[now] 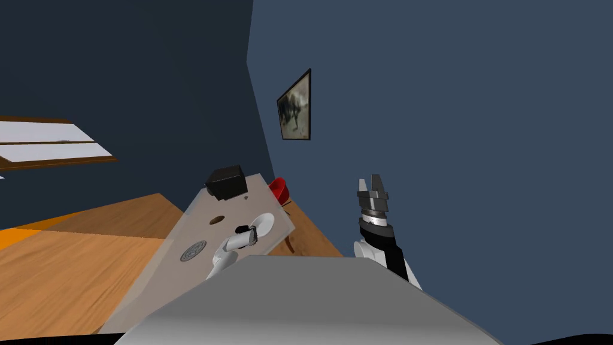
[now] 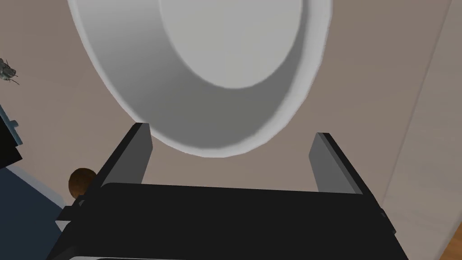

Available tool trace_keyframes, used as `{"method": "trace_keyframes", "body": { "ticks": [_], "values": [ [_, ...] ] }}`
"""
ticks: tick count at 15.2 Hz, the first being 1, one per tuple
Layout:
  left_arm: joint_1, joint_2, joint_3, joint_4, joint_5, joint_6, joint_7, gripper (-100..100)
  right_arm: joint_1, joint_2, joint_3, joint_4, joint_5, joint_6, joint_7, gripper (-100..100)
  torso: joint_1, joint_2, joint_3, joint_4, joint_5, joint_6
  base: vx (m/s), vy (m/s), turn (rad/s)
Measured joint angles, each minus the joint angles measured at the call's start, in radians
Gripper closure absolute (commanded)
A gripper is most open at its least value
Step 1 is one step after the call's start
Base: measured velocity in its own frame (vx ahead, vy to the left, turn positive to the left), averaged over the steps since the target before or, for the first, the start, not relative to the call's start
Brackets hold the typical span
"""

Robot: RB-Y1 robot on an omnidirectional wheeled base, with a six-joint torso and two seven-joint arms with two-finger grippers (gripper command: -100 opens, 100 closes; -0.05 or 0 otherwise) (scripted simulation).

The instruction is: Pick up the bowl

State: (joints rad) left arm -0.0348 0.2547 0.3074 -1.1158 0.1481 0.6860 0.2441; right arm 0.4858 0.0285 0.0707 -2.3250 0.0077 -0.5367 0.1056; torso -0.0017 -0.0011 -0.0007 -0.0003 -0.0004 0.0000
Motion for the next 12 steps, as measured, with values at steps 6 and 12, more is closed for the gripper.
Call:
{"method": "trace_keyframes", "body": {
  "ticks": [6,12],
  "values": [
    [-0.054,-0.001,0.020,0.096,0.018,0.095,0.008,-100,0.000,0.000,0.000,0.000,0.000,0.000,0.000,0,0.000,0.000,0.000,0.000,0.000,0.000,0.028,-0.011,-0.116],
    [-0.063,-0.008,0.022,0.151,0.027,0.092,0.004,-100,0.000,0.000,0.000,0.000,0.000,0.000,0.000,0,0.003,-0.001,-0.001,0.000,0.001,-0.001,0.037,0.020,-0.002]
  ]
}}
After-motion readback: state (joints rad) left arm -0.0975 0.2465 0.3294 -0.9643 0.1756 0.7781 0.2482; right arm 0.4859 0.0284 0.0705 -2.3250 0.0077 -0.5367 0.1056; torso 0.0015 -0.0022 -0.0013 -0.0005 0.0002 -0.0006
